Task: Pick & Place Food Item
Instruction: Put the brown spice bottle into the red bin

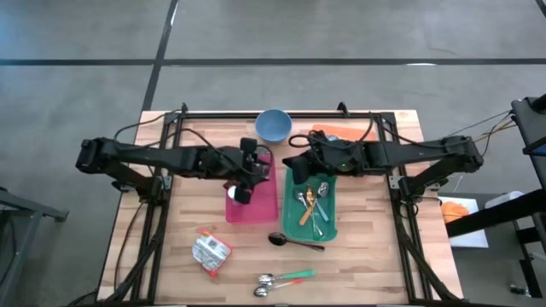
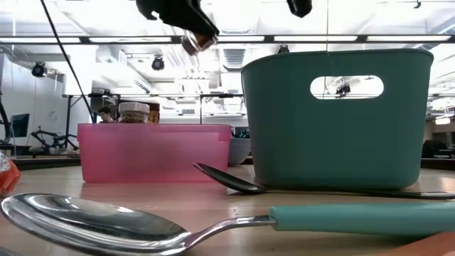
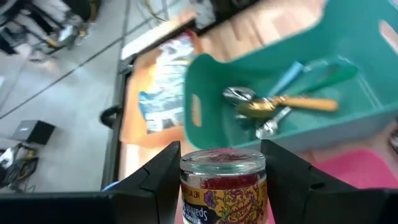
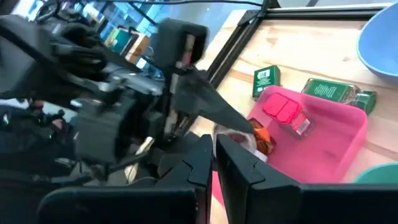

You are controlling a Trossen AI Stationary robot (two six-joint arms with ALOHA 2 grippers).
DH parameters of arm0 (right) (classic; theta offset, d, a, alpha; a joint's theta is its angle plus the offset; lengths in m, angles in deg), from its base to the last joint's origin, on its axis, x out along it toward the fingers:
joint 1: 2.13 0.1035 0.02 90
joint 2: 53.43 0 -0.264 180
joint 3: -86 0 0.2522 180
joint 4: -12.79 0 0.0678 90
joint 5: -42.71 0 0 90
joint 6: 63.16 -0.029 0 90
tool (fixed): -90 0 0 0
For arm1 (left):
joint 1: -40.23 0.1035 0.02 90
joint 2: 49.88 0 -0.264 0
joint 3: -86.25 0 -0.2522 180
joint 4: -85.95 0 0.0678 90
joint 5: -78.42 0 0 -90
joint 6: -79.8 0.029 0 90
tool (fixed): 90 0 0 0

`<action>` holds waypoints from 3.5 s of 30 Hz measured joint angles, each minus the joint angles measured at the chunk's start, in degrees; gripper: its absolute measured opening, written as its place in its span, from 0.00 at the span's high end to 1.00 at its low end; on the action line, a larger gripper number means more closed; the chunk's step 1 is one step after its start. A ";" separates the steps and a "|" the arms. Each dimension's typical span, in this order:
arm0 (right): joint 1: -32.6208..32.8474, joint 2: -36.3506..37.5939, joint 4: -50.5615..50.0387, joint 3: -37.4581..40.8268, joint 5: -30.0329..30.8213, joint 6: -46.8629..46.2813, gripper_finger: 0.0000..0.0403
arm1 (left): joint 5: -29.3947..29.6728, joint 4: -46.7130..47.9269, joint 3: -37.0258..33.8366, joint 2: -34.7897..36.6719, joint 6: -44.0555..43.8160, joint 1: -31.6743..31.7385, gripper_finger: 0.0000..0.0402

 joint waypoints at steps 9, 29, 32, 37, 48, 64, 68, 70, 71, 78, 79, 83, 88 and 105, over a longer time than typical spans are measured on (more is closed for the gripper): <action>-1.00 -0.83 0.84 0.00 0.02 -4.67 0.95 | 0.95 -3.03 0.00 1.51 -1.62 0.38 0.56; -1.04 -0.80 0.86 0.04 -0.35 -5.25 0.95 | 1.13 -6.82 4.27 1.49 -1.66 0.46 0.56; -1.06 -0.80 0.86 0.04 -0.90 -4.73 0.95 | 1.12 -6.78 4.31 1.44 -1.66 0.46 0.56; -1.06 -0.80 0.88 0.07 -2.00 -3.26 0.95 | 1.12 -5.35 4.28 1.07 -1.64 0.46 0.56; -1.15 -1.99 2.83 0.15 -2.58 -1.18 0.95 | 0.90 -4.47 4.28 1.05 -1.61 0.61 0.56; -1.44 -3.71 7.01 0.02 -4.15 -0.23 0.95 | 0.88 -1.65 4.24 1.05 -1.66 0.66 0.56; -1.45 -4.77 6.69 0.07 -5.63 0.99 0.95 | 0.88 -1.65 4.26 1.05 -1.63 0.66 0.56; -1.43 -5.10 7.07 0.07 -7.19 1.98 0.94 | 0.88 -1.65 4.26 1.07 -1.63 0.66 0.56; -1.43 -5.28 7.01 0.07 -7.64 2.26 0.93 | 0.88 -1.63 4.26 1.07 -1.61 0.66 0.56; -1.47 -5.68 6.74 0.07 -8.89 2.53 0.66 | 0.84 0.30 4.26 1.13 -1.61 0.66 0.56; -1.53 -5.66 6.76 0.07 -9.04 2.55 0.61 | 0.85 0.74 4.26 1.16 -1.59 0.66 0.56; -1.83 -5.66 6.72 0.07 -9.04 1.54 0.44 | 0.84 1.10 4.27 1.16 -1.62 0.66 0.56; -2.33 -6.97 6.74 0.04 -6.91 -3.93 0.28 | 0.82 1.18 5.00 1.18 -1.39 0.64 0.56; -3.12 -9.15 11.34 0.02 -4.16 -10.52 0.16 | 0.88 2.59 5.60 1.18 -1.44 0.61 0.56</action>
